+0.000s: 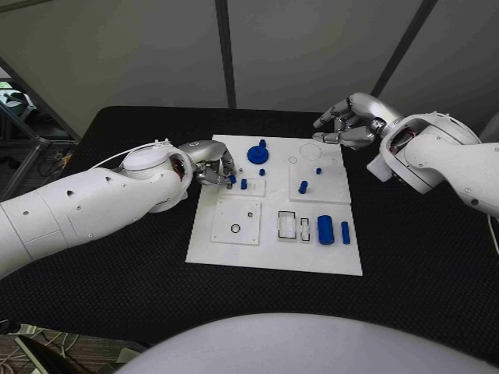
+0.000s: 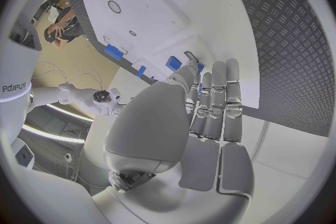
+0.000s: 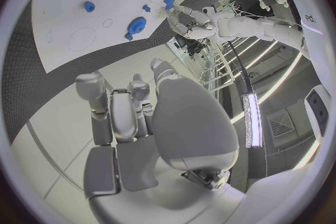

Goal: Assemble the parts on the task board

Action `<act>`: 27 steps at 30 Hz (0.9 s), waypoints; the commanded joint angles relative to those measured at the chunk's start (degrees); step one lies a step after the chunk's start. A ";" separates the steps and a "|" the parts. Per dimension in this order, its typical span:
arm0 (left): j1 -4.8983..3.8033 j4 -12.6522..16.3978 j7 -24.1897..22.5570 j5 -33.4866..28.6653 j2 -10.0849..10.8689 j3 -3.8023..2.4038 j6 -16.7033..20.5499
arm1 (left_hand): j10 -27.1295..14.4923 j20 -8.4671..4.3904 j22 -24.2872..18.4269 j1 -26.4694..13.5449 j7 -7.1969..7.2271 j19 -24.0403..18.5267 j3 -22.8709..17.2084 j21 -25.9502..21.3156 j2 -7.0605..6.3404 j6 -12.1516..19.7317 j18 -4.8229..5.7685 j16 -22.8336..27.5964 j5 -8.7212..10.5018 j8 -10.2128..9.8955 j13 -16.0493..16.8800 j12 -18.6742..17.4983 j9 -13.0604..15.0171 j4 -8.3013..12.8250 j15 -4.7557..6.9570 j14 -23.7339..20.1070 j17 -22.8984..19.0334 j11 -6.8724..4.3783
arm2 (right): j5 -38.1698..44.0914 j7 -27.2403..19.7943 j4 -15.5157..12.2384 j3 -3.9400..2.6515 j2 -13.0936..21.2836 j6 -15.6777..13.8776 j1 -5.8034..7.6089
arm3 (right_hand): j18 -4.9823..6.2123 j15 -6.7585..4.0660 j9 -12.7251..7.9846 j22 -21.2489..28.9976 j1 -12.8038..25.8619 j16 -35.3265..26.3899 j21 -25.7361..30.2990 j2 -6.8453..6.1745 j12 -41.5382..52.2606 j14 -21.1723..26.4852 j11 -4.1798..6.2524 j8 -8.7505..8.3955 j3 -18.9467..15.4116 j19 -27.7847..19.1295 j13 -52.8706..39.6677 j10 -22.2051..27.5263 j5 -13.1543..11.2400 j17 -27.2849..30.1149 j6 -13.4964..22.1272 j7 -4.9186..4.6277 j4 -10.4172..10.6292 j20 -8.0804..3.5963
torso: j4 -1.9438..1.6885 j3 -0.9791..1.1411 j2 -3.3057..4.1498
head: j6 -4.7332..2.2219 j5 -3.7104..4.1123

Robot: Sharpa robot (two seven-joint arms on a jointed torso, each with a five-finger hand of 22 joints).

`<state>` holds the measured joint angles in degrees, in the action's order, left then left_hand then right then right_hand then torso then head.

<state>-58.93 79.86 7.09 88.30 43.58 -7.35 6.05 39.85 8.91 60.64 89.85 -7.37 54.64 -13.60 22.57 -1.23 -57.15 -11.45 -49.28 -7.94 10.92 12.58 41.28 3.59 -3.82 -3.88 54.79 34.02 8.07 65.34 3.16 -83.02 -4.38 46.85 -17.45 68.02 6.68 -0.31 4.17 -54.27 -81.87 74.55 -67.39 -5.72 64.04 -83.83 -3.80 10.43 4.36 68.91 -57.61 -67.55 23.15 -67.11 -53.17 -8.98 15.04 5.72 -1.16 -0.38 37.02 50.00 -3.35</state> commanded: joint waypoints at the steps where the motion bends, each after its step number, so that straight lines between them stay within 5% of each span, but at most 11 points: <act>1: -0.04 0.11 -0.17 -0.29 0.27 0.02 -1.16 | -0.52 -0.02 0.94 -0.71 0.00 -0.77 -0.88 0.62 -0.33 -0.56 1.57 -0.55 0.39 -0.56 -0.27 0.42 0.13 0.36 -0.01 -0.51 -0.29 0.01 | -0.08 -0.37 -0.01 -0.04 -0.05 0.23 0.07 | 0.57 -0.38 -0.05 -0.02 0.01 -0.19 0.26 0.57 -0.01 -1.74 0.06 0.38 0.38 -0.03 -0.06 0.12 0.27 -0.05 0.12 0.17 0.09 -0.12 | -0.02 0.01 -0.02 | 0.00 -0.07; 7: -0.03 0.43 -0.24 -0.47 0.74 0.01 -1.29 | -0.77 0.04 1.73 -1.10 0.03 -1.26 -1.59 1.12 -0.61 -0.73 1.54 -0.88 0.43 -0.99 -0.52 0.64 0.13 0.76 -0.04 -0.78 -0.58 0.05 | -0.08 -0.39 0.01 -0.04 -0.03 0.23 0.06 | 0.57 -0.38 -0.05 -0.02 0.01 -0.19 0.26 0.57 -0.01 -1.74 0.06 0.38 0.38 -0.03 -0.06 0.12 0.27 -0.05 0.12 0.17 0.09 -0.12 | -0.03 -0.01 -0.01 | 0.00 -0.13; 15: -0.02 0.89 -1.22 -0.73 1.10 0.00 -0.13 | -1.53 0.64 2.55 -3.46 0.70 -1.90 -1.96 1.46 -2.77 1.21 1.45 -2.06 0.53 -3.38 -0.88 1.63 0.03 0.87 -0.45 -1.08 -1.20 0.38 | -0.08 -0.43 0.03 -0.04 -0.03 0.21 0.06 | 0.57 -0.38 -0.05 -0.02 0.01 -0.19 0.26 0.57 -0.01 -1.74 0.06 0.38 0.38 -0.03 -0.06 0.12 0.27 -0.05 0.12 0.17 0.09 -0.12 | 0.05 0.02 0.00 | 0.00 -0.20; 27: -0.01 1.40 -1.88 -1.67 1.57 -0.04 3.10 | -5.18 1.98 -0.03 -6.63 0.17 -1.17 1.75 -1.08 -5.58 7.36 1.05 -4.19 0.58 -6.98 -0.62 5.22 0.15 0.03 -1.23 -1.82 -2.57 0.89 | -0.08 -0.43 0.07 -0.04 0.02 0.13 0.04 | 0.57 -0.38 -0.05 -0.02 0.01 -0.19 0.26 0.57 -0.01 -1.74 0.06 0.38 0.38 -0.03 -0.06 0.12 0.27 -0.05 0.12 0.17 0.09 -0.12 | 0.00 0.01 0.01 | 0.00 -0.21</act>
<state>-58.86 81.08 5.92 87.29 45.09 -7.32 7.24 35.10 10.47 60.90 83.84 -7.17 53.33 -12.23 21.80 -6.77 -50.15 -11.45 -53.23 -7.73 4.04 11.90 46.16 3.69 -3.70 -5.02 53.24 31.59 8.94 65.34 3.14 -82.93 -4.38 46.87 -17.42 67.99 6.68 -0.31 4.17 -54.28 -81.87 74.55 -67.39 -5.72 64.04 -83.83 -3.80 10.43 4.36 68.91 -57.60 -67.55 23.14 -67.11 -53.17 -8.98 15.04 5.72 -1.17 -0.35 37.02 50.00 -3.50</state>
